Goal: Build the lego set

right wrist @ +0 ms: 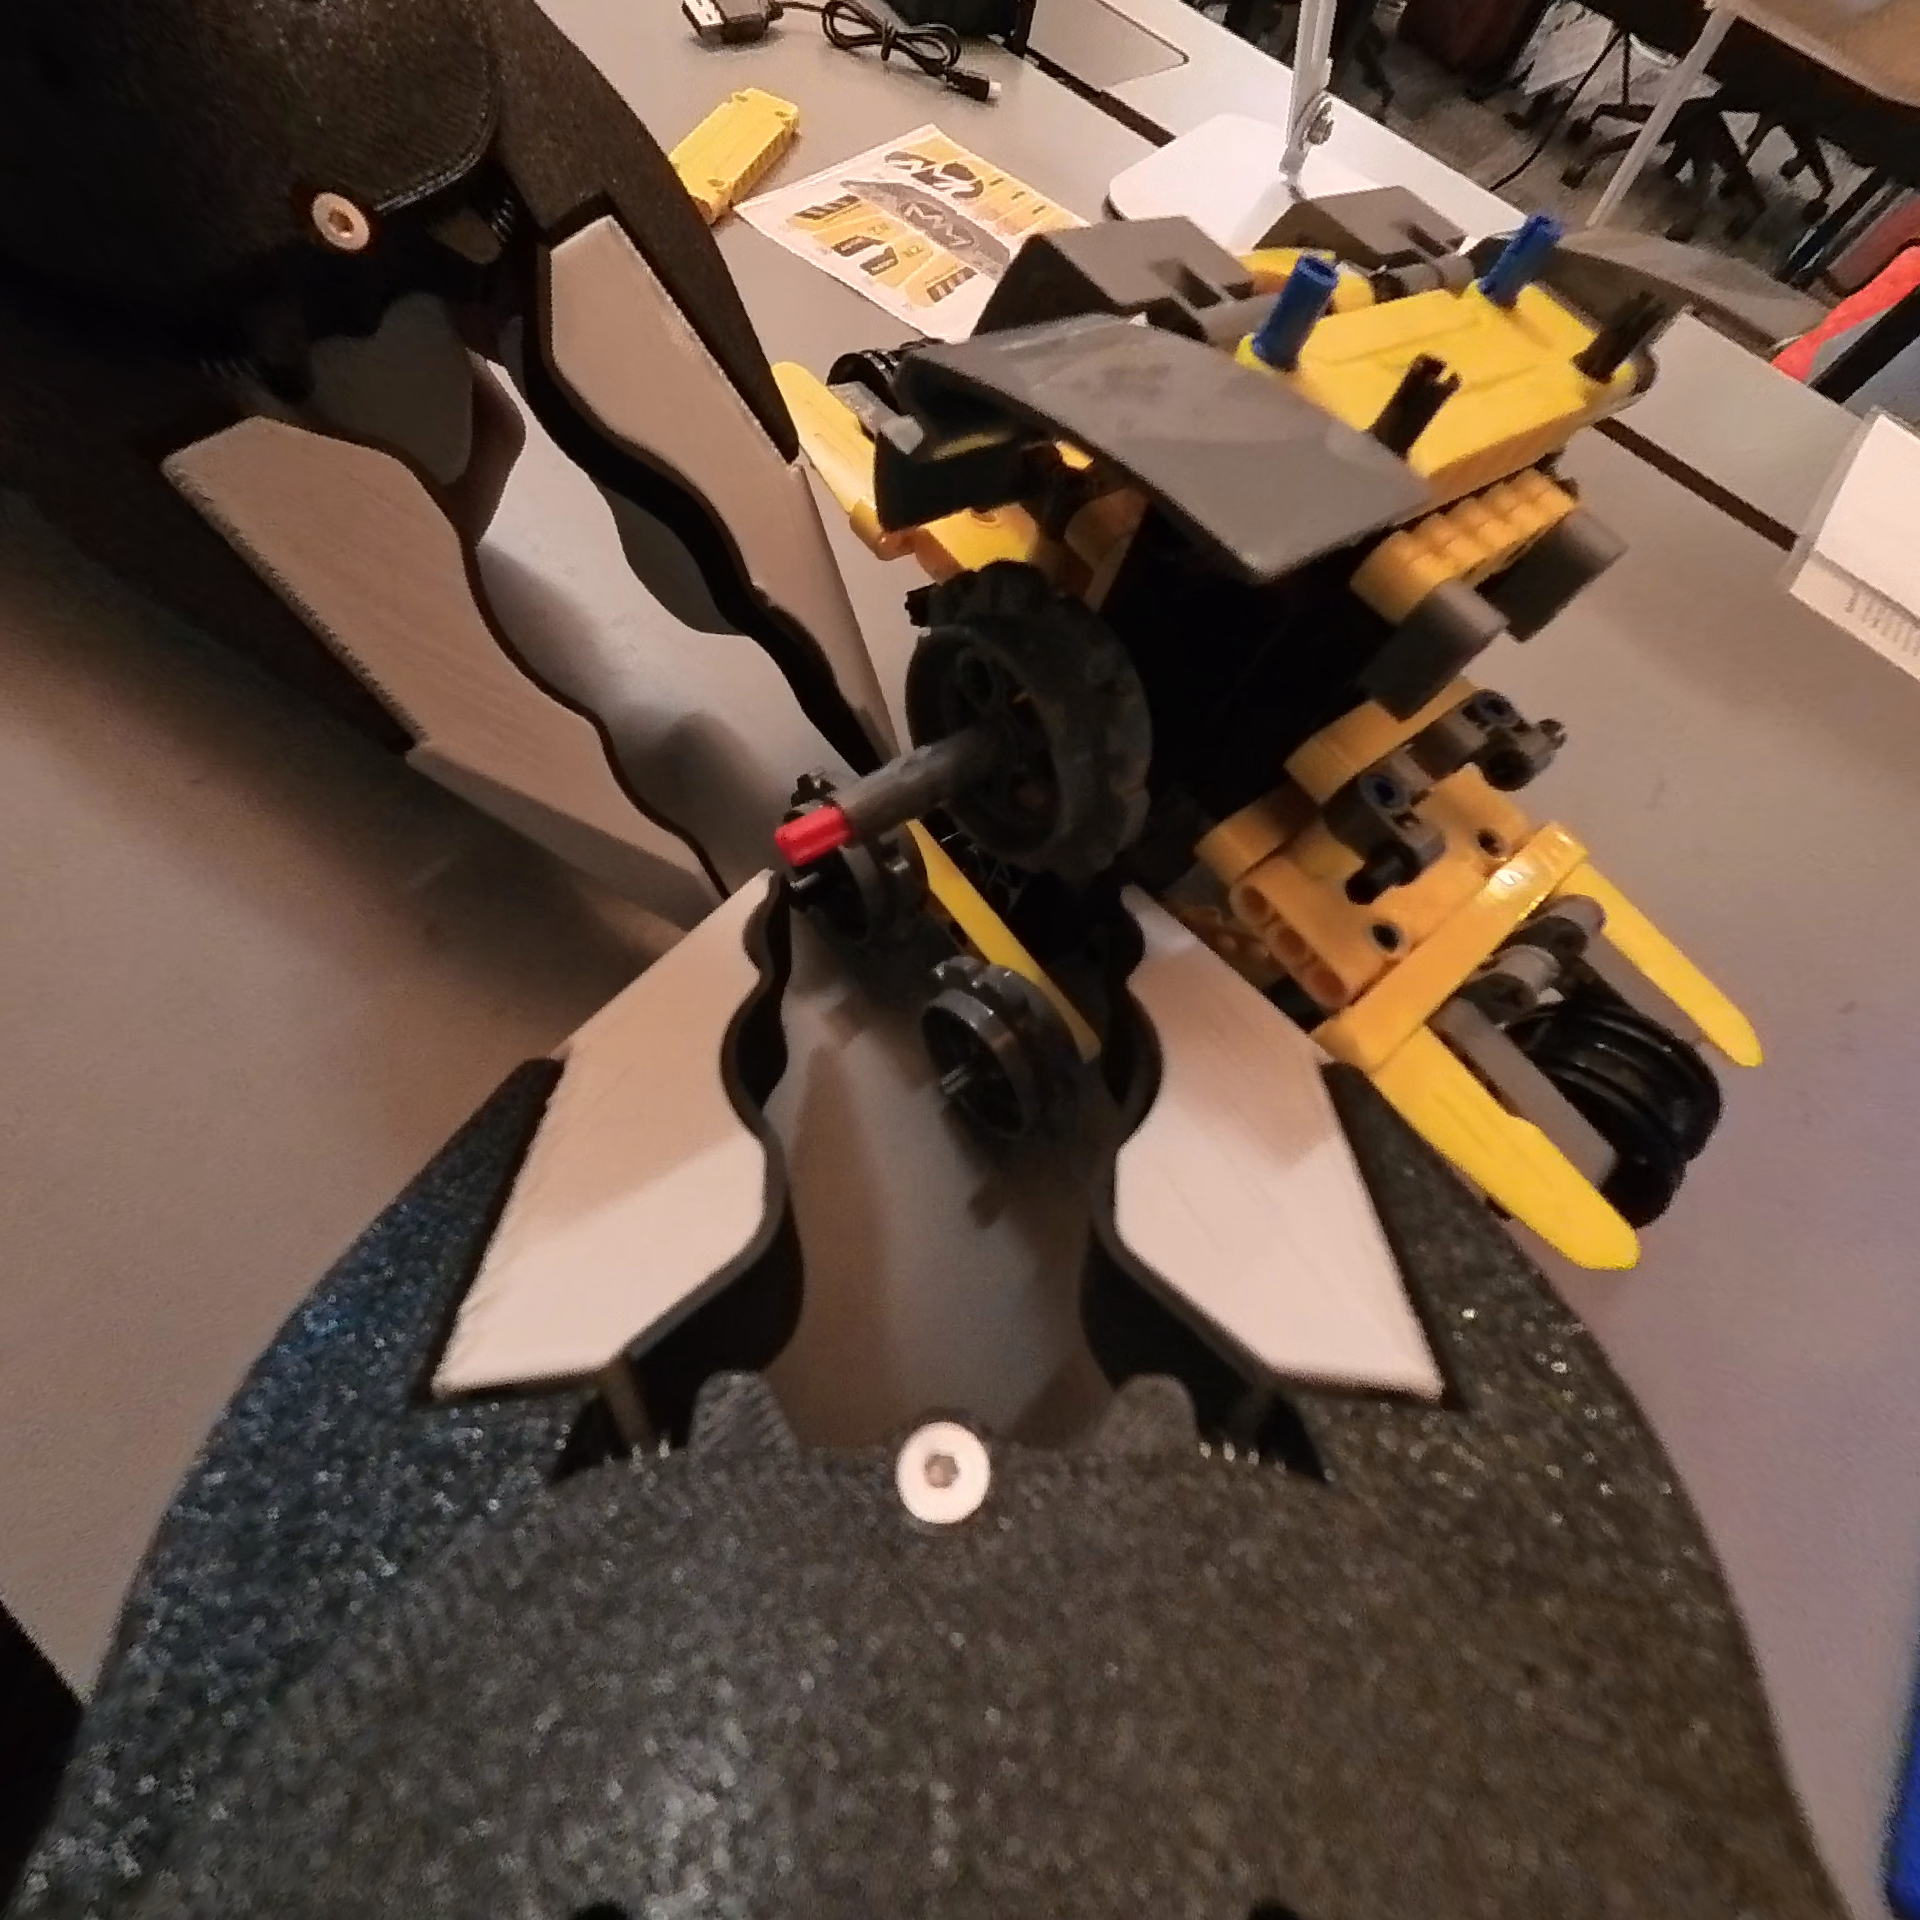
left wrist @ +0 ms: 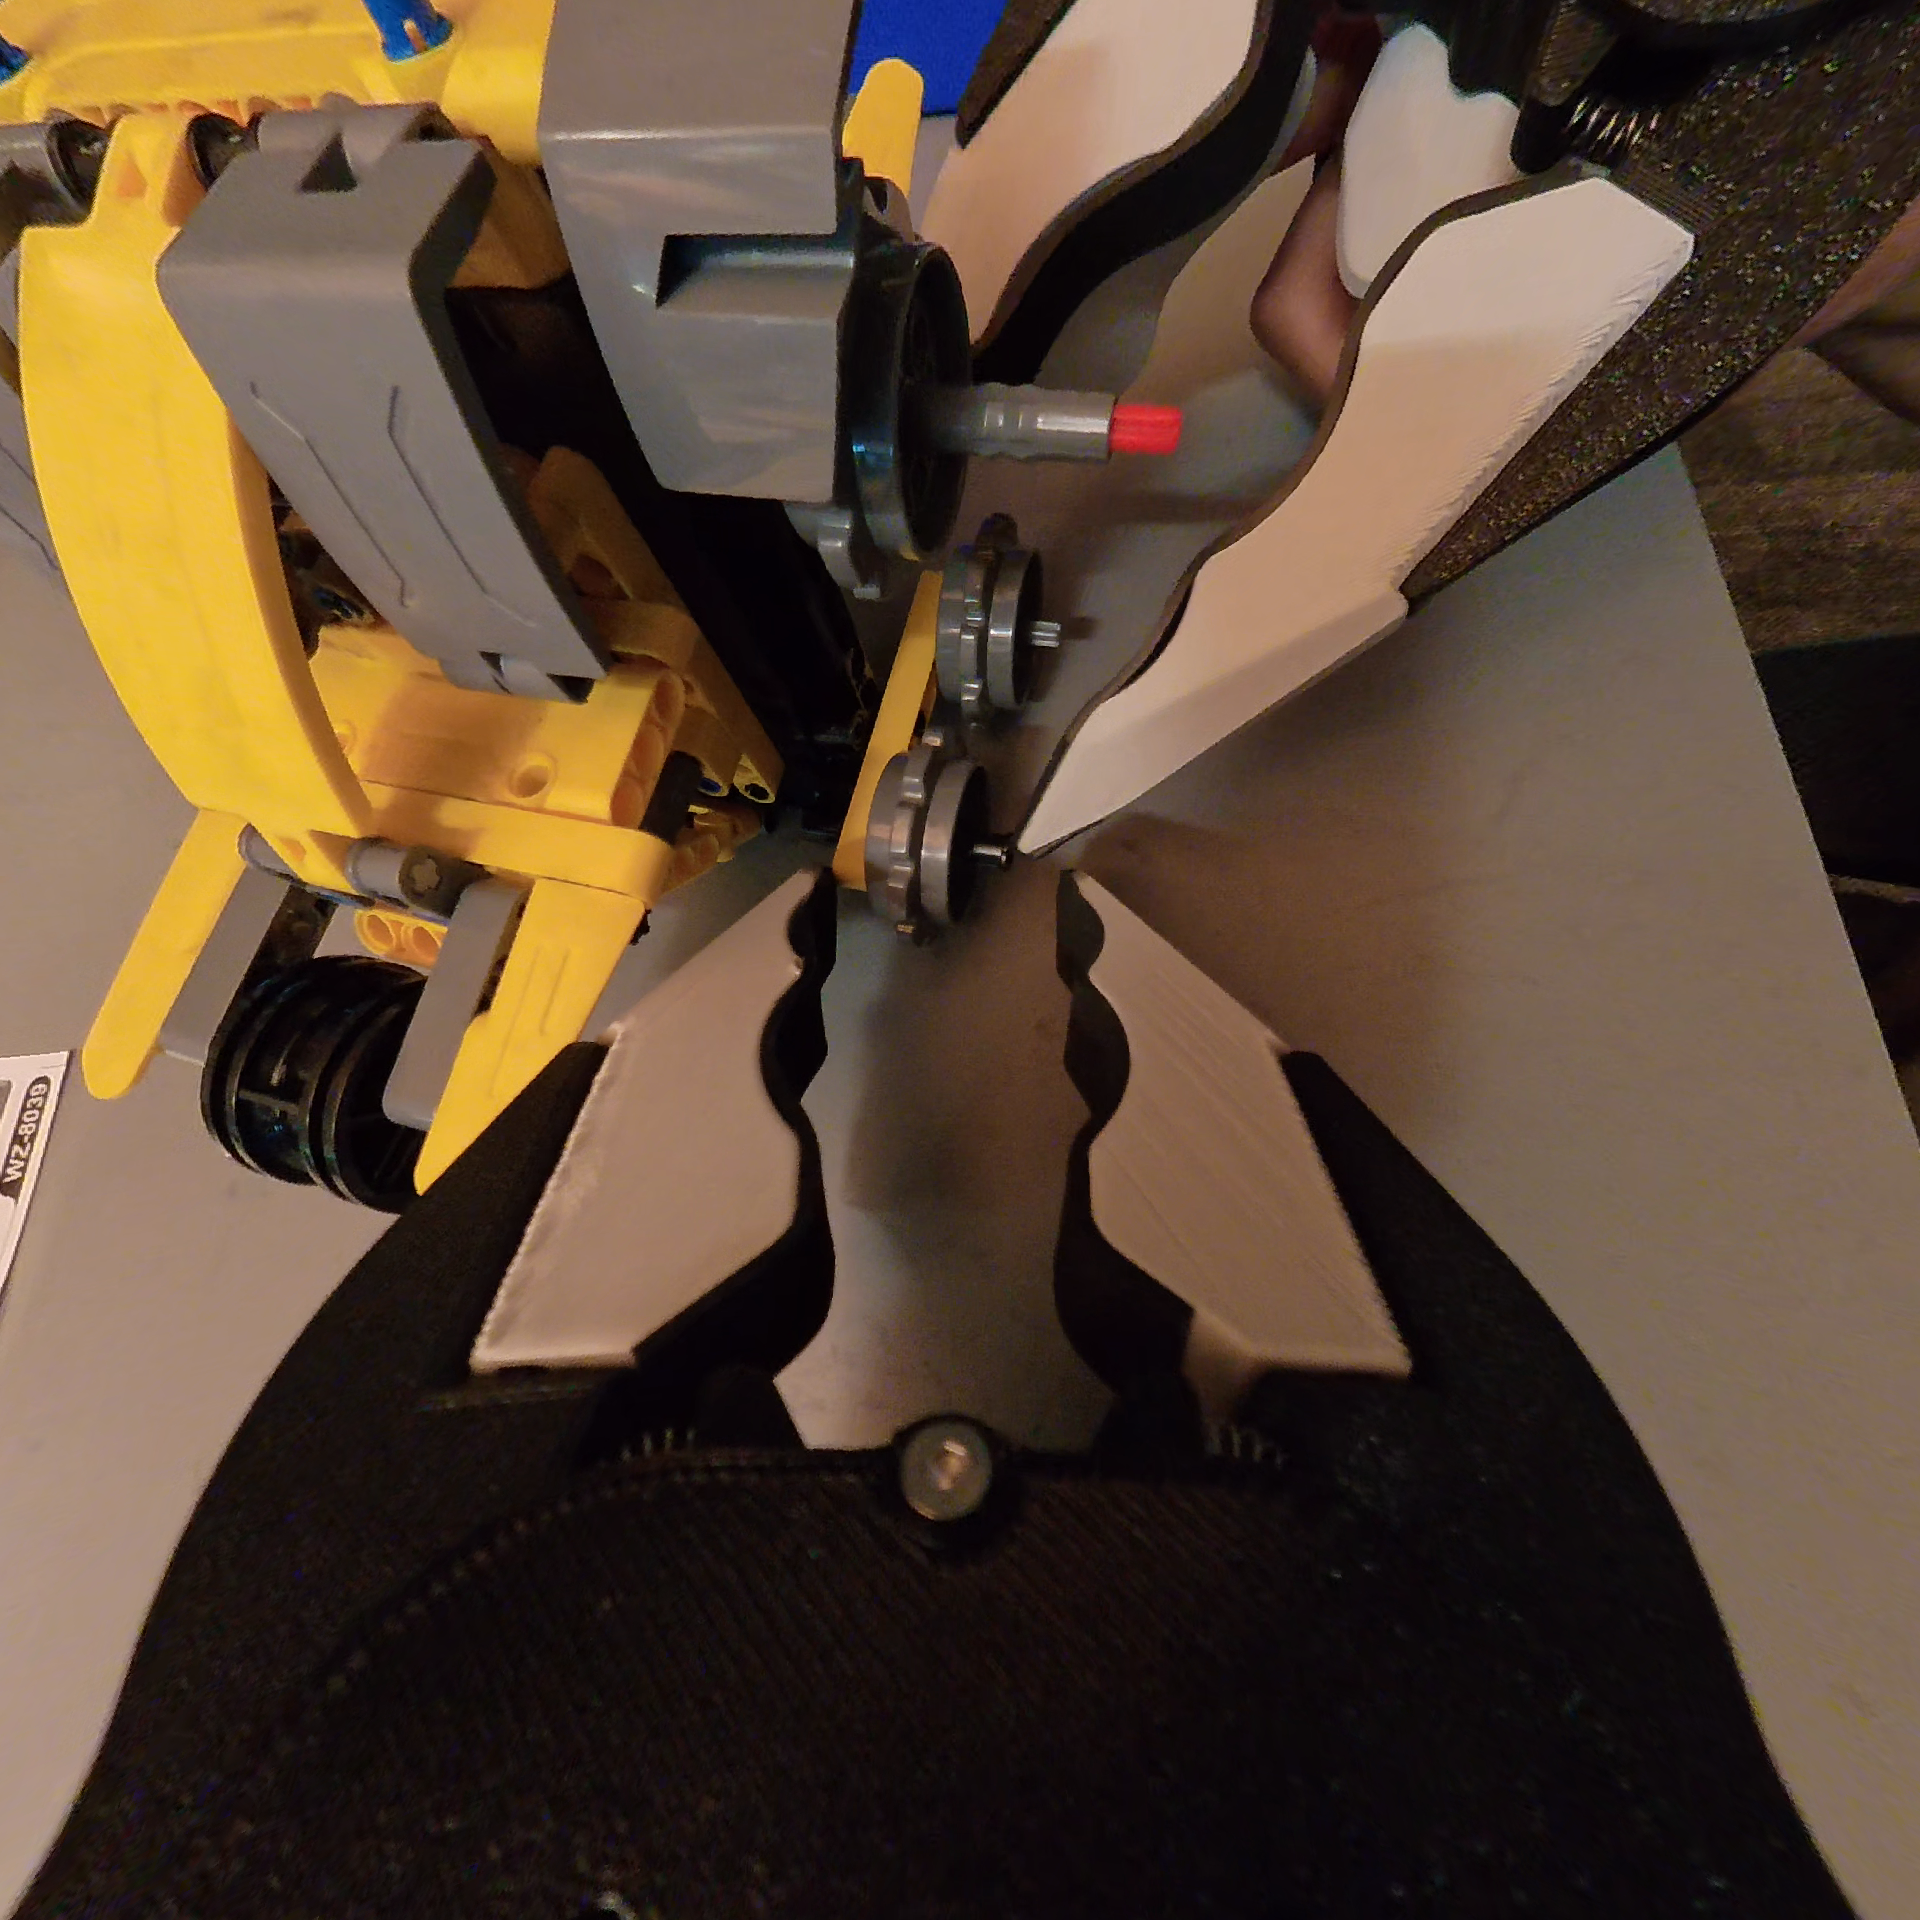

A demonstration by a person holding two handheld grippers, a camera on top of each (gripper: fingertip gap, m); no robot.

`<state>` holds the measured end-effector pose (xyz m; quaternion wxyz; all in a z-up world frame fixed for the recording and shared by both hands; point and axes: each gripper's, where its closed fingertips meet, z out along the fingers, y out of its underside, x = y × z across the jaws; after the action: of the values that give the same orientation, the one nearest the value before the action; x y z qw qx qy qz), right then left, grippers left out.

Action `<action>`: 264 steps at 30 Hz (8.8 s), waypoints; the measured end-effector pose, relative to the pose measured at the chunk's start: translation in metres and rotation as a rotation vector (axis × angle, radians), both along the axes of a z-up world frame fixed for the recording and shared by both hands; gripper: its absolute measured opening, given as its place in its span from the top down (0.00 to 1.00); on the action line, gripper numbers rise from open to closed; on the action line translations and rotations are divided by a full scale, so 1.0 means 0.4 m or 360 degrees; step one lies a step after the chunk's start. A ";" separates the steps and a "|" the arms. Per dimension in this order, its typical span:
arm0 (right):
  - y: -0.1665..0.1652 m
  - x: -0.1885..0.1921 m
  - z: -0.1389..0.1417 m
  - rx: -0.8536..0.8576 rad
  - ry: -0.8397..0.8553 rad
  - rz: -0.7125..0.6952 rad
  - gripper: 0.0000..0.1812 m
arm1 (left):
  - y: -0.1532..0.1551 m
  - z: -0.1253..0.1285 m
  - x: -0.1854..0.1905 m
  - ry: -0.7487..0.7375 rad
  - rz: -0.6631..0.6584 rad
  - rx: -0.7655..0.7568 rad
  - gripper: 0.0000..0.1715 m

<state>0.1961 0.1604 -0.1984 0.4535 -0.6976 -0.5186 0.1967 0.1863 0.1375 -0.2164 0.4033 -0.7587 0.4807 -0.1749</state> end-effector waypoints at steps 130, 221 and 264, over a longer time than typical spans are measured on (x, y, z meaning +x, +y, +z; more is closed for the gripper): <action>0.010 0.001 -0.029 -0.0229 -0.0031 0.0092 0.70 | 0.004 -0.003 -0.006 0.0013 -0.0078 0.0014 0.80; 0.017 0.002 -0.035 -0.0201 -0.0063 0.0077 0.79 | 0.027 0.008 -0.026 -0.0224 -0.0033 -0.0331 0.87; 0.006 0.068 -0.005 -0.0062 0.0017 -0.0150 0.76 | -0.045 0.006 -0.077 -0.0115 0.0043 -0.0144 0.69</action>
<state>0.2233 0.1627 -0.2003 0.4513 -0.7289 -0.4789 0.1890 0.1554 0.1196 -0.2141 0.3880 -0.7757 0.4472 -0.2184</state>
